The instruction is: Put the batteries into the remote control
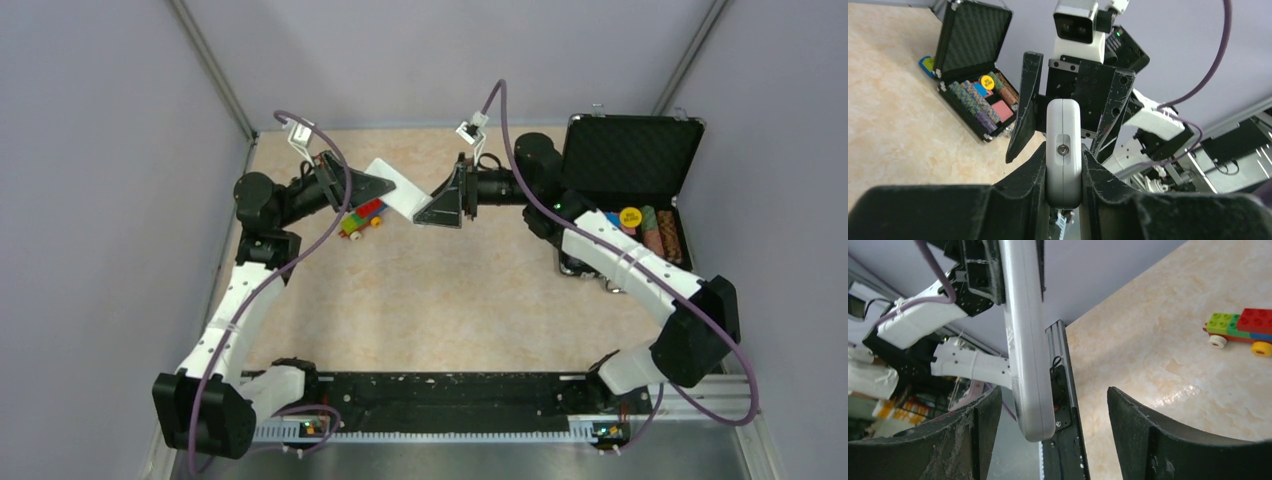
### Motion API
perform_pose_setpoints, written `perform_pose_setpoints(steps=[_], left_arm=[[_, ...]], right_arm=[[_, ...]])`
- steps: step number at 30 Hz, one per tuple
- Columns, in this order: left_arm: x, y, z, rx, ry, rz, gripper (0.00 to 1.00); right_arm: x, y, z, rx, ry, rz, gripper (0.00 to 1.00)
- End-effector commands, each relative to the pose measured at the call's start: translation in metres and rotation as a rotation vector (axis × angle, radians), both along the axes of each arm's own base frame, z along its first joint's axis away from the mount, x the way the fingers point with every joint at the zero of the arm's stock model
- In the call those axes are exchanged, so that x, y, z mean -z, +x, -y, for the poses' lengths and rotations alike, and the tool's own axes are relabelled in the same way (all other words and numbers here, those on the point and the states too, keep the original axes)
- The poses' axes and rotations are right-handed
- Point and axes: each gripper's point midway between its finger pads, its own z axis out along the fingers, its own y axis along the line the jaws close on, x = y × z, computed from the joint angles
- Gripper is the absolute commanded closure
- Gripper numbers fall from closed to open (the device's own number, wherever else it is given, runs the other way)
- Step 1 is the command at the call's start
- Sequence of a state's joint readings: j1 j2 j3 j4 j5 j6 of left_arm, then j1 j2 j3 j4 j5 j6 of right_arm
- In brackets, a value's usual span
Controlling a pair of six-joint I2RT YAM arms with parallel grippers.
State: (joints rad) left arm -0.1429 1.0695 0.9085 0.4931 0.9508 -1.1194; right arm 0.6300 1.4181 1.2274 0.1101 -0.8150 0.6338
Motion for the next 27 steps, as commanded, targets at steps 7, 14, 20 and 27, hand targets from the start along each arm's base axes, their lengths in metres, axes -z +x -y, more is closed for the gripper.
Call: perform_pose_setpoints(steps=[7, 14, 20, 27], left_arm=[[-0.005, -0.017, 0.006, 0.147, 0.092, 0.108, 1.0], [-0.005, -0.012, 0.006, 0.138, 0.094, 0.094, 1.0], [-0.001, -0.007, 0.006, 0.126, 0.102, 0.051, 0.62], [0.02, 0.035, -0.014, -0.196, 0.119, -0.145, 0.13]], right_arm=[[-0.02, -0.019, -0.007, -0.233, 0.03, 0.181, 0.45], [-0.012, -0.016, -0.01, -0.244, 0.016, 0.153, 0.7], [-0.008, -0.002, -0.011, -0.152, 0.001, 0.158, 0.91], [-0.001, 0.027, -0.02, 0.133, -0.089, 0.29, 0.97]])
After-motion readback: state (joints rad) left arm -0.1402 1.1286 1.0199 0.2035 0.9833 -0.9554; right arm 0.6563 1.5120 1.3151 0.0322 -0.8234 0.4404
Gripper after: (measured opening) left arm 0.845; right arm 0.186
